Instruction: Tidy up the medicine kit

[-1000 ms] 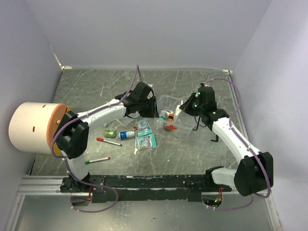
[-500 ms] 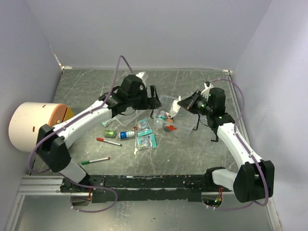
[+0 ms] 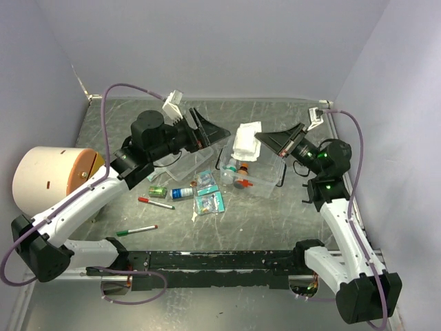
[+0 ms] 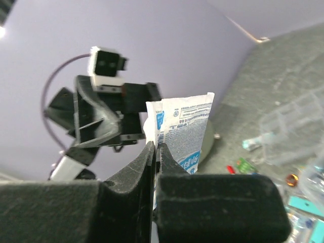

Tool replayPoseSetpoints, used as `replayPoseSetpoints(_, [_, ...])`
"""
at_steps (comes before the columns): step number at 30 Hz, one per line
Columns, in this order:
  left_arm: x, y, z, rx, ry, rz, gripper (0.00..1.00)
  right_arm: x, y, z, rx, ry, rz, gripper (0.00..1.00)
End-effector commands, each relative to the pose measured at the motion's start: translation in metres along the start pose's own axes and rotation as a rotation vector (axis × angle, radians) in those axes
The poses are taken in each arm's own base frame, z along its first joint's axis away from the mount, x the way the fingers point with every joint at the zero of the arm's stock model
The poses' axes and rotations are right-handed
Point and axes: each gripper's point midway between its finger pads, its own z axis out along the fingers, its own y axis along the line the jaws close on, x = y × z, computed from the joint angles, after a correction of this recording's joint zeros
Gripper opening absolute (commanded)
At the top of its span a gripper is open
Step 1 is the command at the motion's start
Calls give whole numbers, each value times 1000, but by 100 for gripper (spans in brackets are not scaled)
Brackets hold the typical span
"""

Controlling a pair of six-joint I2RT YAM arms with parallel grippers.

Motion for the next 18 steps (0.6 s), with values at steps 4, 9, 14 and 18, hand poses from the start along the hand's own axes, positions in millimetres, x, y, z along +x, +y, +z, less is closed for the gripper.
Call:
replayPoseSetpoints(4, [9, -73, -3, 402, 117, -127, 96, -5, 65, -14, -233, 0, 38, 0])
replayPoseSetpoints(9, [18, -83, -2, 514, 183, -198, 77, -5, 73, -17, -277, -4, 46, 0])
replayPoseSetpoints(14, [17, -89, -3, 584, 176, -213, 49, 0, 56, -14, -227, 2, 69, 0])
replayPoseSetpoints(18, [18, -71, 8, 489, 147, -183, 18, 1, 37, -10, -148, 2, 62, 24])
